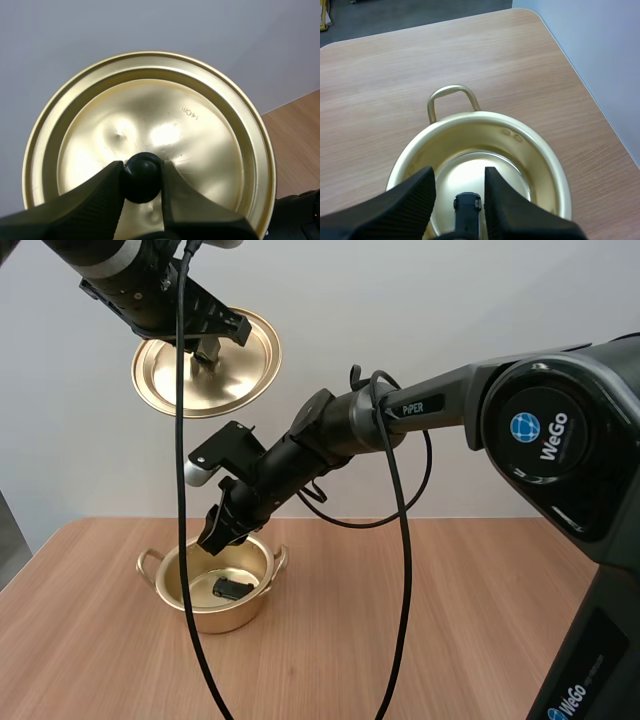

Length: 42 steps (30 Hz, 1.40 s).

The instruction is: Open the pot, put the car inside, and close it

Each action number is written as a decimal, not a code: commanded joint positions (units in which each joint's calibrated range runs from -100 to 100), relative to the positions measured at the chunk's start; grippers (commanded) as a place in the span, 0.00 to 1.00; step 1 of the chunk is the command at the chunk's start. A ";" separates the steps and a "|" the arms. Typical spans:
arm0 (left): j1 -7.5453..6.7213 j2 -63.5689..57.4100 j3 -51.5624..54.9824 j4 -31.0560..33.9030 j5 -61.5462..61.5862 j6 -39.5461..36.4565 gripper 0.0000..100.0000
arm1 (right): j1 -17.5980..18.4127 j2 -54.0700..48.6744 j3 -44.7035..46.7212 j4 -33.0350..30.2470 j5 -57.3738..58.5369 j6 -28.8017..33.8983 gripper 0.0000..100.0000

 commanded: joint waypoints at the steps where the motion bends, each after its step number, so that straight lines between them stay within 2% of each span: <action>1: 0.02 0.01 0.06 -0.04 0.05 -0.02 0.00 | 0.03 0.05 0.13 -0.46 -0.29 -0.04 0.55; 5: 0.02 0.01 0.06 0.11 0.05 -0.02 0.00 | 0.03 0.05 2.02 -3.47 -3.08 0.05 0.55; 10: 0.02 0.01 0.06 0.11 0.05 -0.02 0.00 | -0.78 0.05 6.47 -6.80 -16.14 0.13 0.55; 19: 0.02 0.01 0.06 0.10 0.05 -0.02 0.00 | -7.03 -2.88 7.02 -4.17 -18.42 0.51 0.55; 25: 0.02 0.01 0.06 -0.01 0.05 -0.02 0.00 | -12.76 -7.01 7.02 -4.43 -18.74 7.00 0.55; 32: 0.02 0.01 0.06 -0.02 0.05 -0.02 0.00 | -20.32 -8.85 7.02 -13.94 -15.54 19.63 0.55; 37: 0.02 0.01 0.06 -0.02 0.05 -0.02 0.00 | -24.39 -9.43 8.29 -15.32 -10.15 21.30 0.55; 40: 0.02 0.01 0.06 -0.02 0.05 -0.02 0.00 | -25.51 -11.51 11.80 -14.14 -12.92 21.19 0.55; 42: 0.02 0.01 0.06 -0.02 0.05 -0.02 0.00 | -25.60 -13.97 15.06 -13.67 -17.41 21.07 0.50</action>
